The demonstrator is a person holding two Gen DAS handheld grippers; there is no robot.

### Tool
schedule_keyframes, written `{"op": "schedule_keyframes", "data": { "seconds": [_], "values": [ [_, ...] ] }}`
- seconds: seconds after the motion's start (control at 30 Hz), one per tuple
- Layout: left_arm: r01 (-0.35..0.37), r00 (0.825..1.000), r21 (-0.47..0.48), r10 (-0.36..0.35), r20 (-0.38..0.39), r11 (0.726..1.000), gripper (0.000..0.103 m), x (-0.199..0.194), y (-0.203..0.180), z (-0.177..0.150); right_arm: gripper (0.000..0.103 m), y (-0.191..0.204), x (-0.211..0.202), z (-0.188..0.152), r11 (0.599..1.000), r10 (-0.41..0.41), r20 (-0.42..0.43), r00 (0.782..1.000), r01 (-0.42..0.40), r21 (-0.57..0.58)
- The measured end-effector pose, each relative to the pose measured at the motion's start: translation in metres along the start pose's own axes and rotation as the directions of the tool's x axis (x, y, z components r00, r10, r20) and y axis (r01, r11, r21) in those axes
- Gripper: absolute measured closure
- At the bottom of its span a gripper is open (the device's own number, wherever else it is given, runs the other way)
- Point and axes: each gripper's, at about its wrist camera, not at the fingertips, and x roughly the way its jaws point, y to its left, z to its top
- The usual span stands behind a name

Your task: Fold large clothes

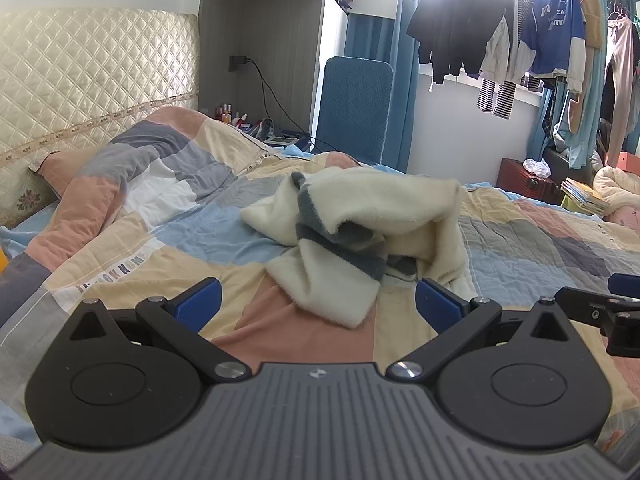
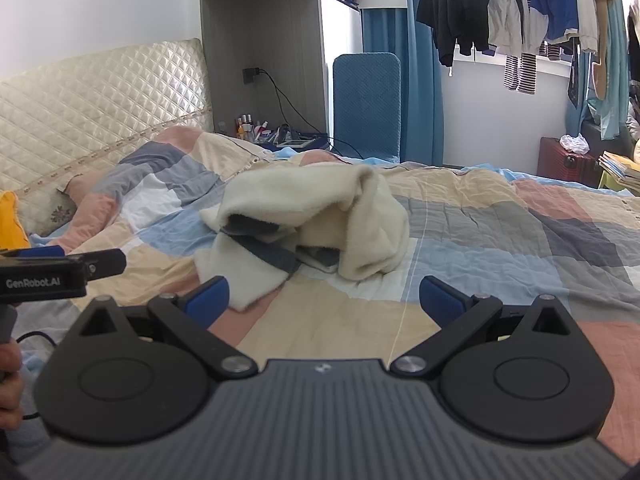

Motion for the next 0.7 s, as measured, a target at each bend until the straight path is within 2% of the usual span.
{"op": "schedule_keyframes", "data": {
  "seconds": [0.7],
  "values": [
    [0.008,1.0,-0.004,-0.008,-0.001,1.0,0.0,0.0003,0.0022,-0.0012,0.0,-0.0008,0.0045,-0.0029,1.0,-0.009,-0.015,1.0,0.009,0.001]
  ]
}}
